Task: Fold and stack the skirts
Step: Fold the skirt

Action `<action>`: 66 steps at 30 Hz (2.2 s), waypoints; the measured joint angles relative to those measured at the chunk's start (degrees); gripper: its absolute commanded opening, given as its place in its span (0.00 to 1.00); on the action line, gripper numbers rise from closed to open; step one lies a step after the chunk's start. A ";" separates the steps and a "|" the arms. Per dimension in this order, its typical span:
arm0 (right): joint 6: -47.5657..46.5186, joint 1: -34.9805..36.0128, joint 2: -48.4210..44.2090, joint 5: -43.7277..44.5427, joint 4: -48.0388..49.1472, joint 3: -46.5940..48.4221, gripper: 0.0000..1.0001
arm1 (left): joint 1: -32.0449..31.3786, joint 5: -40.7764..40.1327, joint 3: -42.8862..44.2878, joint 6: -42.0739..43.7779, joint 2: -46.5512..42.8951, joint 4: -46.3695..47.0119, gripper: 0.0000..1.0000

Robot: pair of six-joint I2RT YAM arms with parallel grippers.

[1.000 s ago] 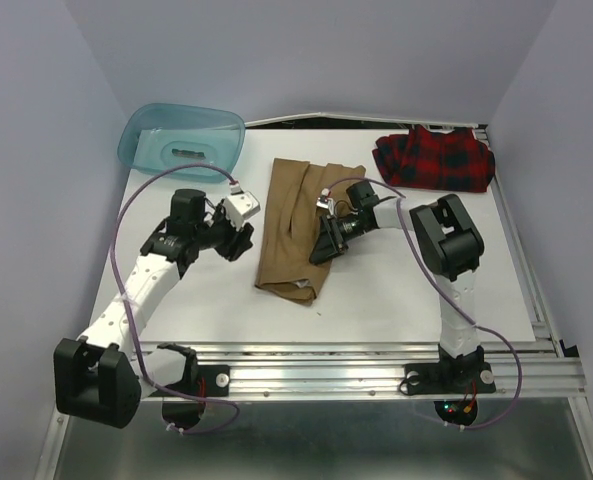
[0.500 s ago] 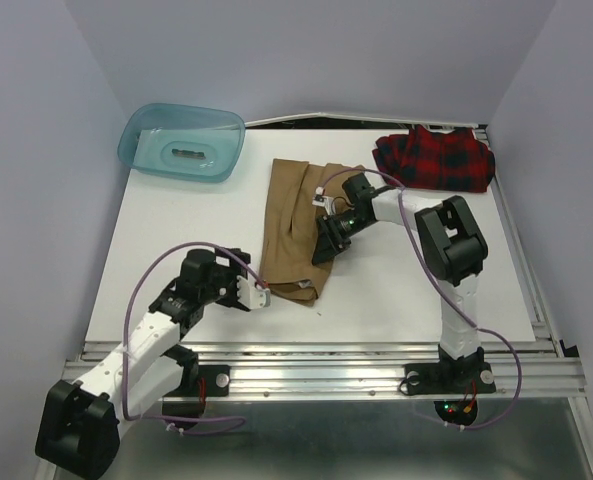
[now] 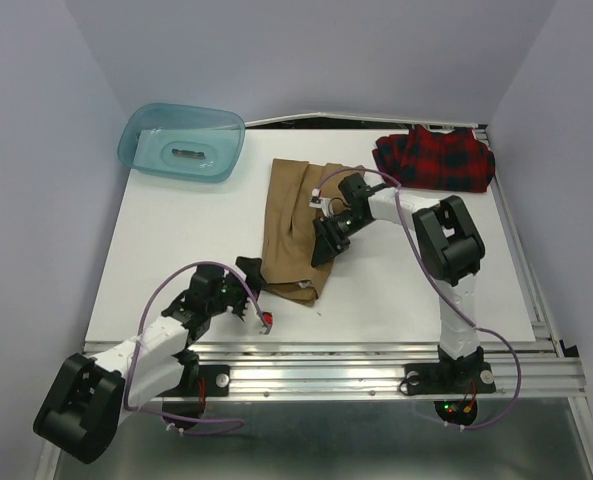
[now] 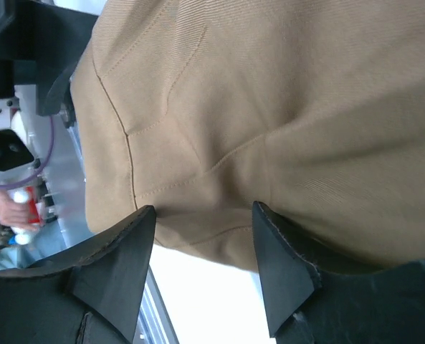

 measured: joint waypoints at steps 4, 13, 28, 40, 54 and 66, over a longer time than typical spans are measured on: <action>1.42 0.70 3.26 -2.89 1.29 0.00 0.61 | -1.90 1.44 -0.61 2.10 1.57 1.79 0.98; 2.91 0.66 5.27 -7.13 2.32 0.00 0.61 | -8.35 1.66 0.98 -0.92 9.53 7.72 0.99; 2.89 0.63 5.53 -7.72 2.54 0.00 0.60 | -9.86 -0.39 11.02 -16.74 19.61 6.38 0.57; 2.80 0.63 5.53 -7.72 2.40 0.00 0.62 | -10.14 1.88 14.97 -18.69 11.23 -6.73 0.02; 1.60 -0.42 0.31 2.01 -3.69 11.26 0.73 | -13.97 1.99 21.42 -22.34 7.87 -23.43 0.00; 28.81 -1.22 1.38 -1.95 23.98 14.32 0.70 | -15.52 3.89 25.09 -28.24 0.24 -36.85 0.00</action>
